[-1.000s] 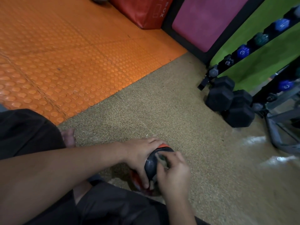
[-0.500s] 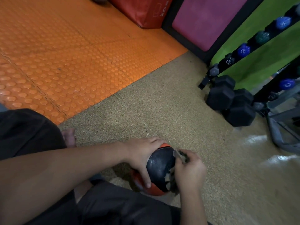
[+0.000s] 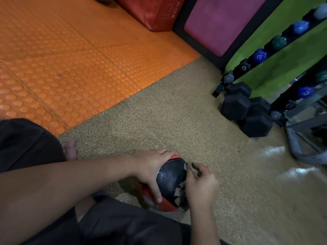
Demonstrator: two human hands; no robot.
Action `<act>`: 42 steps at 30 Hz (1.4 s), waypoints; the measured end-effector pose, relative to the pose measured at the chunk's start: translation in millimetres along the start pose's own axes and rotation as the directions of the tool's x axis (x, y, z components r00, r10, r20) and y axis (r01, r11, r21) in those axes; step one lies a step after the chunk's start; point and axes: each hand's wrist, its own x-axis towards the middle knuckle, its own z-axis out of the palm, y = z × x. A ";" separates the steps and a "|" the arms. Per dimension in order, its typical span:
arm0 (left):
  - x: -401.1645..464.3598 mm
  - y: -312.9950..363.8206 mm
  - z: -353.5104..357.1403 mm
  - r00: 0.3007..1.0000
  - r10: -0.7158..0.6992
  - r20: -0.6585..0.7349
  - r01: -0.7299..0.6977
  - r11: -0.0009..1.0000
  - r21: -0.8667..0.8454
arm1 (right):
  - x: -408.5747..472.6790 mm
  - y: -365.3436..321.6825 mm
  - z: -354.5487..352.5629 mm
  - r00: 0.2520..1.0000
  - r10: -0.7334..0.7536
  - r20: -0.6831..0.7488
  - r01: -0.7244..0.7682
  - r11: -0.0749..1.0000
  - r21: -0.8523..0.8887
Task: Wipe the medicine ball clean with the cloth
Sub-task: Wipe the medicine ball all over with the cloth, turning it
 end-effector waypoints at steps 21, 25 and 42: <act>-3.7 -7.3 -0.2 0.998 0.055 -0.005 -0.055 0.998 -0.016 | -35.6 -30.0 2.0 0.912 -0.378 0.157 0.369 0.926 0.082; 0.1 -3.1 2.2 1.000 0.004 -0.017 -0.004 1.000 -0.012 | -2.7 -8.3 2.4 0.994 -0.109 -0.001 0.109 0.993 0.039; 7.8 -1.5 9.8 0.999 0.043 -0.019 -0.043 0.999 0.029 | -12.3 -21.8 0.8 0.991 -0.134 0.017 0.134 0.990 -0.041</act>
